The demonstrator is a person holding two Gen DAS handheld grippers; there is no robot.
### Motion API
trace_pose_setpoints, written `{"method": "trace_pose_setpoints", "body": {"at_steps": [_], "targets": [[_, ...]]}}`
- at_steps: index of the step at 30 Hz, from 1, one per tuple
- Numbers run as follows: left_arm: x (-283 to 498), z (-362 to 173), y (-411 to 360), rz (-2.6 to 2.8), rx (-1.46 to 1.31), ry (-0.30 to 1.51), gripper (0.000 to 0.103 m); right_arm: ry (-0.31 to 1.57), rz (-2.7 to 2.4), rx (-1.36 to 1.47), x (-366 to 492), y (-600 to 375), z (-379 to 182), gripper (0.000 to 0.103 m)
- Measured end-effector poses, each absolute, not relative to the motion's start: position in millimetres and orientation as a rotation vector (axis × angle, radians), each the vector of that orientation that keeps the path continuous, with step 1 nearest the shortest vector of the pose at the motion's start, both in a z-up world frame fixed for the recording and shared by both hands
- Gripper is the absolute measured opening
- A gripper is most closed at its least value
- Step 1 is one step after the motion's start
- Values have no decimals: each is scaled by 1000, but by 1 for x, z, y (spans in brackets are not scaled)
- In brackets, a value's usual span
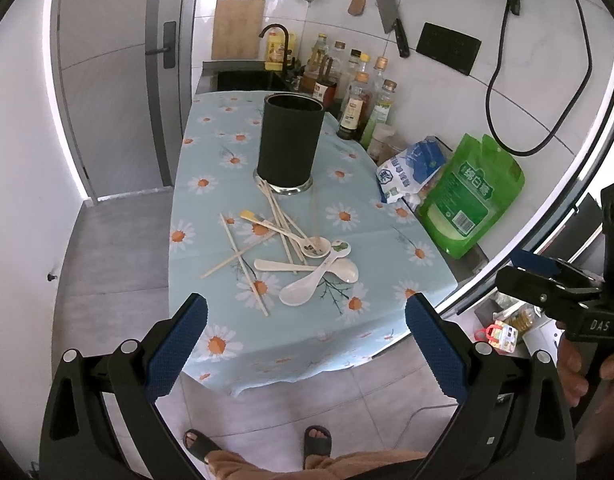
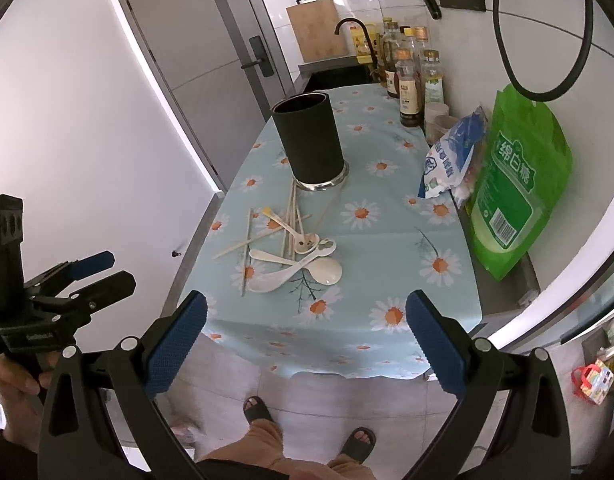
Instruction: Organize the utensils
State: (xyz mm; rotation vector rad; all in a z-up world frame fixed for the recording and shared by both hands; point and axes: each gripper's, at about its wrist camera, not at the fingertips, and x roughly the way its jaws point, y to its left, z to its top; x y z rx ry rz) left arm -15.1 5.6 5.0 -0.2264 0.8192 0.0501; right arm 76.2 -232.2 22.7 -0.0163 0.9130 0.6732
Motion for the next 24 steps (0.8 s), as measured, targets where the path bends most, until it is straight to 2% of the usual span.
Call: {"method": "trace_pose_setpoints", "body": {"at_steps": [24], "targets": [[-14, 5, 2, 35, -229, 828, 96, 912, 663, -40, 72, -231, 22, 99]]}}
